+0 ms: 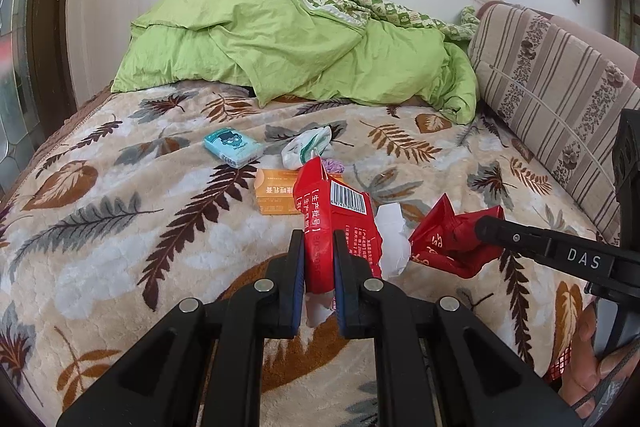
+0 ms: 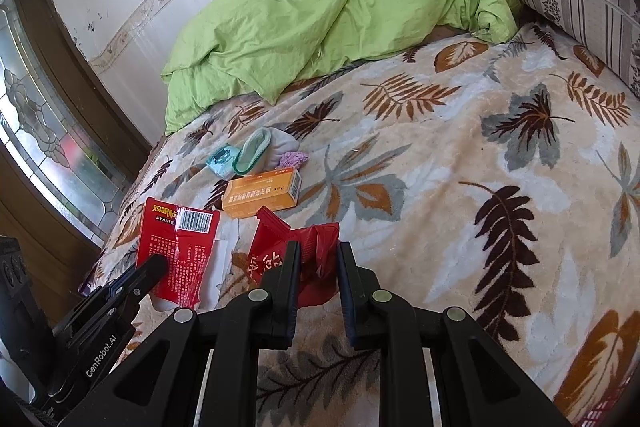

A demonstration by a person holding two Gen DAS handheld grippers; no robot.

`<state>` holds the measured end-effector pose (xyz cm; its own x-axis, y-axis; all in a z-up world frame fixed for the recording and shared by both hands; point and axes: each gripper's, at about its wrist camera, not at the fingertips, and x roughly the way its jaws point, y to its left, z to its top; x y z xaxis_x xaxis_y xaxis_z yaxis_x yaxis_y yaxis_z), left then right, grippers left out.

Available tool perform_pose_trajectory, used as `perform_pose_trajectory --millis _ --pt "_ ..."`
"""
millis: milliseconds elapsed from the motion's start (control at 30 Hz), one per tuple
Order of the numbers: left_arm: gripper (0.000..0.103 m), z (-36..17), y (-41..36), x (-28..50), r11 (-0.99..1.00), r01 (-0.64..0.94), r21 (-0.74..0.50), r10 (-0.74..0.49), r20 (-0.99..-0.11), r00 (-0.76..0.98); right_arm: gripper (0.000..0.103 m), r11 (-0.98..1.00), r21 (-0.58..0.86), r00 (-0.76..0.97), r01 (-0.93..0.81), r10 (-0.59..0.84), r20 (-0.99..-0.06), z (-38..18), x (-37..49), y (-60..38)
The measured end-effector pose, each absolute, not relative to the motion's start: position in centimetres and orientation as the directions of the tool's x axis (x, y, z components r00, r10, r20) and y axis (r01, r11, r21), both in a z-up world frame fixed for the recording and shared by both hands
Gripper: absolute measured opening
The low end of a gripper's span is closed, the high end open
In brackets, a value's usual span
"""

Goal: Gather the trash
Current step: 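Carry both red items to the red basket and open both grippers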

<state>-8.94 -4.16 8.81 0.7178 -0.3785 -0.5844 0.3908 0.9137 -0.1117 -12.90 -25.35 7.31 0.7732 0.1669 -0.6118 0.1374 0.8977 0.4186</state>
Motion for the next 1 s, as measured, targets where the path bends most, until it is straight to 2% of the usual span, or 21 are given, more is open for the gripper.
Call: perform_pose_trajectory --millis 500,767,1000 --pt "0.012 10.4 -5.4 -10.6 0.890 0.443 -0.107 -0.421 -0.562 0.712 0.019 0.877 0.452 0.818 0.163 0.136 -0.559 9.1 -16.2 -27.1" --pt "0.012 11.8 -8.6 -14.1 0.815 0.559 -0.151 -0.542 -0.538 0.646 0.019 0.857 0.482 0.848 0.181 0.112 -0.518 10.7 -22.7 -29.9" --pt "0.012 14.1 -14.2 -19.3 0.698 0.702 -0.144 -0.660 -0.510 0.552 0.019 0.828 0.478 0.869 0.293 -0.022 -0.495 12.7 -31.4 -36.2"
